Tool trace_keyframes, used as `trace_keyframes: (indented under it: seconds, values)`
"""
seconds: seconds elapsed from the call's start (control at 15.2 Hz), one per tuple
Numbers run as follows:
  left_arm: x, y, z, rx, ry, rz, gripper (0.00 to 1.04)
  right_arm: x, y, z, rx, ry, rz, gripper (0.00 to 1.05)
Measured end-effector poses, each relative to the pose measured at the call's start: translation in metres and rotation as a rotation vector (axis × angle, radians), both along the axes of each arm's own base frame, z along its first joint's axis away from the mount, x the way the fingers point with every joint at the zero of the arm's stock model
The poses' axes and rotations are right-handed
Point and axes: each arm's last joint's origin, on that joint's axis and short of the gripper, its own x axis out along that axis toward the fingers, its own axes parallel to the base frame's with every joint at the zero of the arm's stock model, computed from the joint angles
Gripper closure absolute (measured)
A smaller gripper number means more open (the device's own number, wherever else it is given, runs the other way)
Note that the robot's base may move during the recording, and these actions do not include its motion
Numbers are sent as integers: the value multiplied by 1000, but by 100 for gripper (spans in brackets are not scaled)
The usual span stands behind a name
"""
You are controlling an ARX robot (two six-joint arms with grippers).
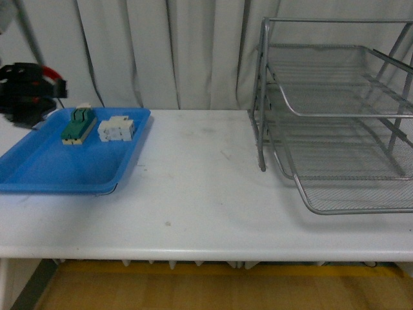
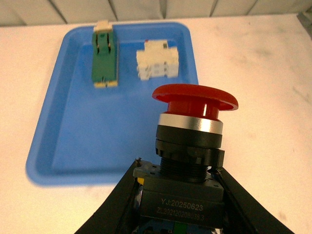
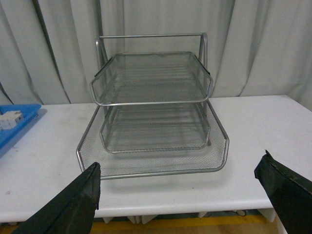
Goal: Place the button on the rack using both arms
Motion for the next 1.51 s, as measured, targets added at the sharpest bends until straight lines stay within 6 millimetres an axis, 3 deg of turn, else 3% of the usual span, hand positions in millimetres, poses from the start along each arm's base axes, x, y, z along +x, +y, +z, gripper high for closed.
trace_keyframes:
  seconds: [0.07, 0.13, 0.33, 0.53, 0.59, 1.51]
  values:
    - [-59, -9, -4, 21, 73, 13, 68, 0, 0, 0, 0, 0, 0, 6]
    - [-94, -18, -6, 34, 107, -14, 68, 0, 0, 0, 0, 0, 0, 6]
    - [-119, -23, -6, 45, 115, -31, 68, 0, 0, 0, 0, 0, 0, 6]
    - [-138, -25, -4, 33, 96, -42, 68, 0, 0, 0, 0, 0, 0, 6]
    - [-143, -22, 9, 11, 13, -9, 68, 0, 0, 0, 0, -1, 0, 6]
    - [-142, -22, 9, 5, 23, 4, 68, 0, 0, 0, 0, 0, 0, 6]
